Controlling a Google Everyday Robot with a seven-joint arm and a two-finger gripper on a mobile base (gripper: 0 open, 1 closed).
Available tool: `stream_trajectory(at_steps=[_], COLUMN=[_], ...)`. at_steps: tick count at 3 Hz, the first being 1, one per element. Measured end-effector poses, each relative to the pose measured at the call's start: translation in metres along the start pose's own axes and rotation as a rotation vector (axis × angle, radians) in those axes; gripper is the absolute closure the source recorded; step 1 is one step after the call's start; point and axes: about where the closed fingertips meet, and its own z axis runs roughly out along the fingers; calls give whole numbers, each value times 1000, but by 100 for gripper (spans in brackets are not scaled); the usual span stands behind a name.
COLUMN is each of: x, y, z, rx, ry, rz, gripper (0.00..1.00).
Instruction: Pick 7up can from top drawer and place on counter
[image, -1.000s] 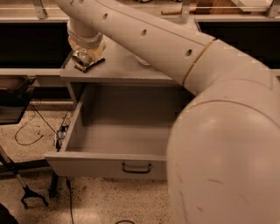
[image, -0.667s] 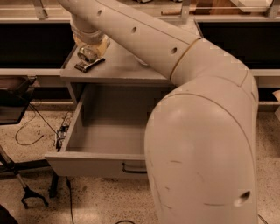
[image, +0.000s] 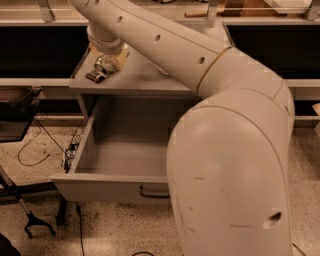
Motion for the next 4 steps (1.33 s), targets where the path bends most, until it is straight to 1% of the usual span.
stream_trajectory(at_steps=[1,2,3,4], x=[7,15,22,28], y=[15,32,44,49], z=[17,25,24,17], rx=[-32,-69,-110,-140], ry=[-12,-7,16,43], rz=[-13,-15,-28,-46], gripper=[100,100,100,81])
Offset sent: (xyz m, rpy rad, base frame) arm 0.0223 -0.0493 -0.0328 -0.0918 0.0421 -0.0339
